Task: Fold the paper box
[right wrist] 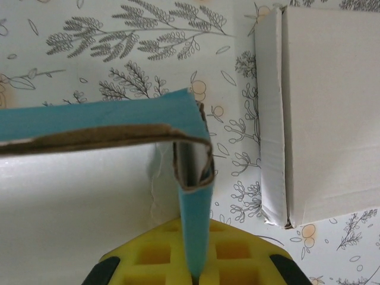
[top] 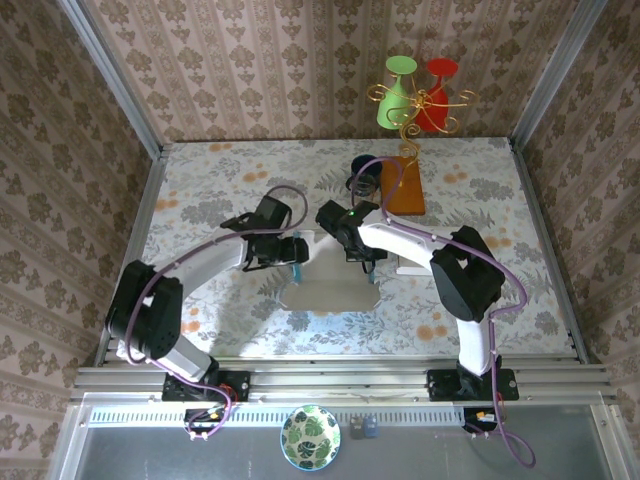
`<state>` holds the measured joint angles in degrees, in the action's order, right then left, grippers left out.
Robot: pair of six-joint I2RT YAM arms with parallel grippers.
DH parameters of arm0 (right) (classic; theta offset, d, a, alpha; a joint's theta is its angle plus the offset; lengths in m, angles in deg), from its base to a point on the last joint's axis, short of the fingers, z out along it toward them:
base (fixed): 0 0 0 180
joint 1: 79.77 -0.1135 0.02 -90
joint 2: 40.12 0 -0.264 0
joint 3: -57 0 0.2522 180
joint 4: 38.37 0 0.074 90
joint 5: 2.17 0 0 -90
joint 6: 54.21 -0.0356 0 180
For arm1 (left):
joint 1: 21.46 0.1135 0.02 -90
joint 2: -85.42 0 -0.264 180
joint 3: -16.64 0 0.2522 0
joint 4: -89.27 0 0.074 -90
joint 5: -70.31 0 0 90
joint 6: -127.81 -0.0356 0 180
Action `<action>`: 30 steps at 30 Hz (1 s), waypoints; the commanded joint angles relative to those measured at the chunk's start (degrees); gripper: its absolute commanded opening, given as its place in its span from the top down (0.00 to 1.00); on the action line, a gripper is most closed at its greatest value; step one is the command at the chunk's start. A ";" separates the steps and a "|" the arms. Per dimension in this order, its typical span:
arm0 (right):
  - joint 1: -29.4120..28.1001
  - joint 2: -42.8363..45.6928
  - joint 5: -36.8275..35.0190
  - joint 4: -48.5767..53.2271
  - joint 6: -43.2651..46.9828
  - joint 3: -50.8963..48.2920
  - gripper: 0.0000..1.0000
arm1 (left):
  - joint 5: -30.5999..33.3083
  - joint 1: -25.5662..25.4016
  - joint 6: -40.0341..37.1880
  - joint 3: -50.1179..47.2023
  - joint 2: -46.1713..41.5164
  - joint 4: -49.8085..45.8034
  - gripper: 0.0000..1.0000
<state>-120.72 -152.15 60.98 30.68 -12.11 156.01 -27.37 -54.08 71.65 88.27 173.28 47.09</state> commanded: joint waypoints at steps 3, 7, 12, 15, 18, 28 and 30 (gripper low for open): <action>2.35 -1.92 4.38 4.48 -6.41 -1.17 1.00 | 6.53 2.24 -0.48 5.42 -9.10 -2.52 0.35; 3.66 -3.10 9.07 8.31 -13.20 0.00 1.00 | 8.93 3.47 -3.73 8.46 -12.04 -3.04 0.35; 5.52 -5.56 14.66 12.99 -21.06 2.56 1.00 | 11.17 4.59 -5.63 9.26 -14.71 -5.89 0.37; 7.12 -7.50 20.48 14.19 -25.84 1.95 1.00 | 11.37 5.37 -4.41 6.57 -16.75 -7.45 0.38; 7.55 -9.16 24.06 16.31 -29.97 2.54 1.00 | 10.84 5.88 -2.37 2.31 -19.65 -7.94 0.39; 7.05 -9.22 32.18 16.22 -41.87 1.63 1.00 | 2.73 5.51 4.64 -10.67 -24.75 -4.71 0.45; 6.61 -8.84 34.01 14.48 -44.11 0.66 1.00 | 1.84 5.40 5.90 -12.69 -24.92 -2.73 0.46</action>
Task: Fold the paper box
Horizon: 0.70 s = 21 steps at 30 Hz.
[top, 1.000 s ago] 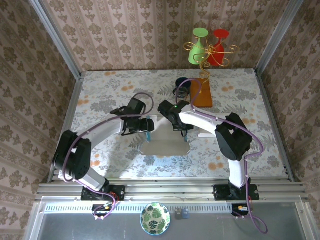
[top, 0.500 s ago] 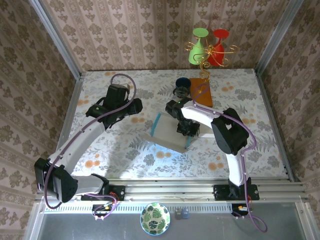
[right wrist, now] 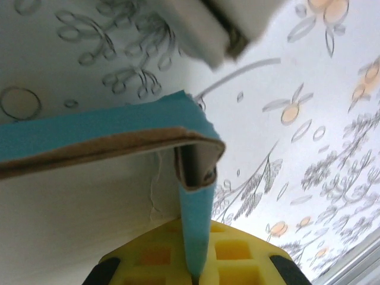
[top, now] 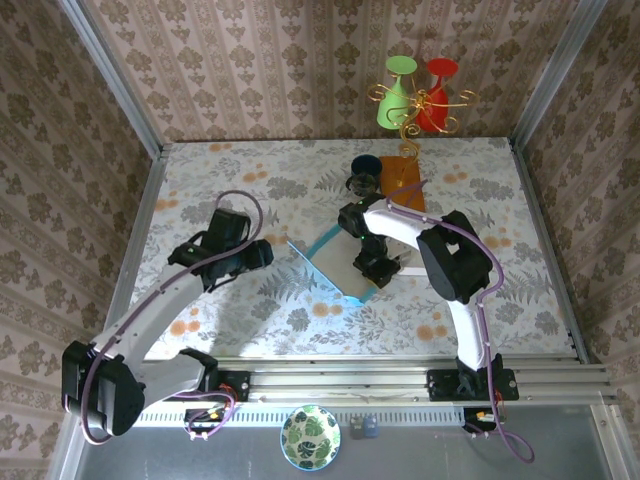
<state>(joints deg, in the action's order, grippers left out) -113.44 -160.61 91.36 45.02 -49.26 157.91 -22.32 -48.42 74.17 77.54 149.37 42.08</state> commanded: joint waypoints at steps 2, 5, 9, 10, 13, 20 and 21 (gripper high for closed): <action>-0.95 -0.28 5.24 -1.55 -8.46 -2.22 1.00 | -4.23 -0.33 4.22 -3.62 -0.81 4.23 0.47; -1.44 0.03 7.94 -3.12 -9.67 -2.89 1.00 | -6.17 -0.36 4.60 -4.81 0.48 7.08 0.47; -2.66 2.18 9.85 -5.56 -11.30 -3.30 0.86 | -8.12 -0.33 5.12 -5.77 2.78 10.76 0.47; -2.88 2.82 10.53 -6.71 -11.56 -3.68 0.79 | -8.48 -0.37 5.43 -5.82 3.47 11.86 0.47; -3.14 4.83 11.32 -8.26 -11.17 -4.26 0.68 | -9.31 -0.32 5.73 -5.36 5.74 14.05 0.47; -2.67 13.12 6.45 -9.90 -3.16 -3.14 0.53 | -9.32 -0.09 6.46 -5.12 8.17 16.24 0.48; -2.50 13.94 5.30 -9.93 -0.96 -2.31 0.53 | -9.42 -0.09 6.65 -5.30 8.34 16.50 0.48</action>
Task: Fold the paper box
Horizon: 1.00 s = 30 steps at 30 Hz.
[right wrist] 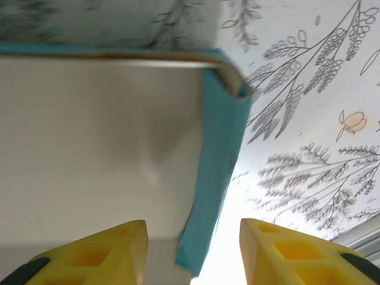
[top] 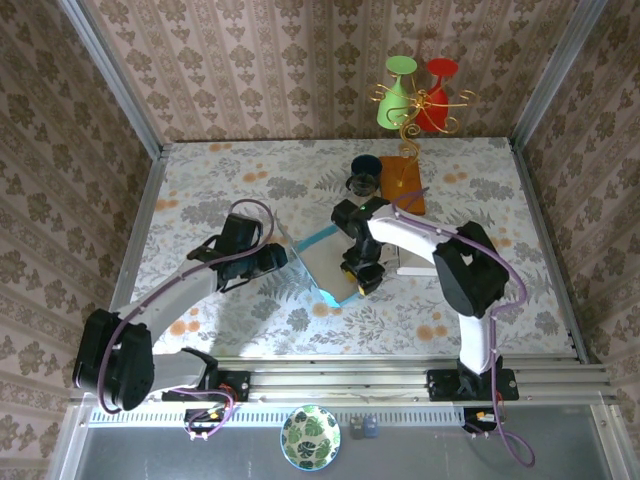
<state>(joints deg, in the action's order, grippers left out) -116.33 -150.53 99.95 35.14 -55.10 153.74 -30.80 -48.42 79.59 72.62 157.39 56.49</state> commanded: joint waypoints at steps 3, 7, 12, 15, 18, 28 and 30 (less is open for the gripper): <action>1.51 6.21 -8.76 -1.48 13.92 3.45 0.59 | -0.94 0.03 1.77 -0.55 0.63 2.23 0.49; 6.43 9.58 -13.90 -8.74 30.57 -0.64 0.71 | -0.80 0.42 5.46 -2.27 -0.27 -0.04 0.52; 13.89 9.24 -7.17 -20.38 47.04 -9.30 0.82 | -1.67 0.42 9.03 -2.55 -0.95 -4.72 0.57; 15.10 4.36 -3.55 -20.70 51.89 -8.87 0.91 | -2.61 -0.15 12.71 -4.13 -0.55 -2.04 0.59; 15.01 1.76 -1.98 -21.24 53.09 -8.73 0.93 | -3.29 -1.25 15.73 -5.37 1.28 3.09 0.59; 14.59 -0.36 0.80 -22.71 53.01 -11.12 0.94 | -6.02 -1.78 19.46 -5.80 10.02 14.55 0.59; 14.15 -0.17 1.17 -22.89 52.92 -11.46 0.94 | -6.62 -1.78 19.87 -5.66 11.24 16.01 0.59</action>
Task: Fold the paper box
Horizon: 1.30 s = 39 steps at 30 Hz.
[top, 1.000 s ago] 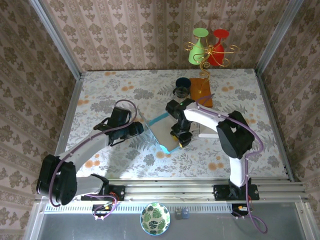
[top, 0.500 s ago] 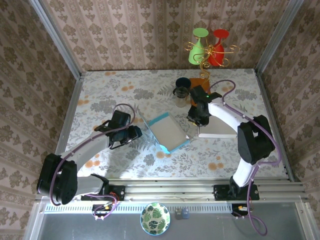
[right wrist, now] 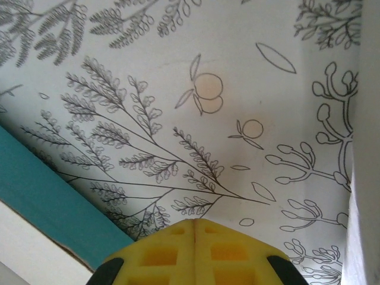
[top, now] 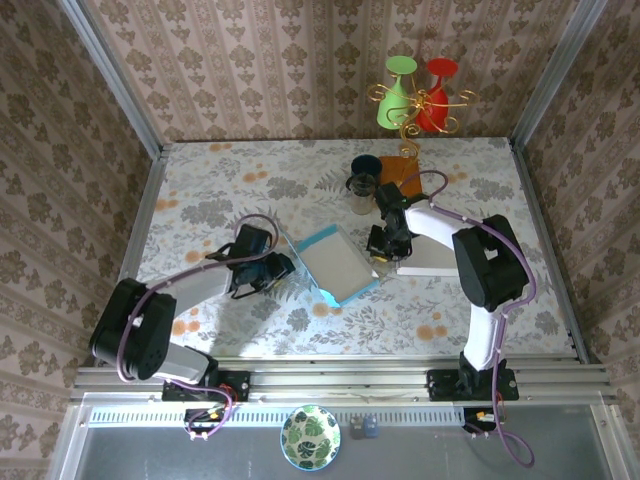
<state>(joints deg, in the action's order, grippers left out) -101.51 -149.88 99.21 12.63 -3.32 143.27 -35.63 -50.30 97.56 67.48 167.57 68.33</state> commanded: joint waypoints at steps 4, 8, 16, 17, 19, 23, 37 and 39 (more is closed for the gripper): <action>-1.53 -0.59 2.62 -0.12 0.33 -1.36 0.94 | -1.99 0.35 2.39 -0.18 2.21 6.30 0.59; -2.73 1.01 3.74 -0.47 -1.22 -2.73 0.90 | -2.85 1.45 2.20 1.06 3.58 8.22 0.59; -5.82 5.58 7.20 -4.36 -7.72 -8.54 0.88 | -8.08 3.99 -1.21 7.88 10.91 10.61 0.59; -6.52 6.09 7.55 -5.35 -9.17 -9.54 0.88 | -9.03 4.02 -1.73 9.24 12.24 10.74 0.59; -7.84 7.38 8.42 -7.96 -12.14 -11.69 0.88 | -10.99 4.05 -2.71 11.62 14.90 11.28 0.59; -10.74 9.71 9.39 -12.04 -19.04 -14.80 0.87 | -13.79 4.19 -5.50 16.97 19.39 9.60 0.60; -13.25 14.76 2.48 -5.92 -14.78 -11.97 0.74 | -16.26 7.30 -19.36 32.36 23.88 -2.76 0.60; -12.56 17.12 -1.54 -2.16 -6.30 -9.75 0.70 | -10.15 8.48 -22.66 33.92 20.01 -8.39 0.57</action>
<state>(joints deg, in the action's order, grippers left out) -114.67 -136.89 104.43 4.49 -19.54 129.78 -51.24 -43.70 81.67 98.65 193.21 68.92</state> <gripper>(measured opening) 0.292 0.427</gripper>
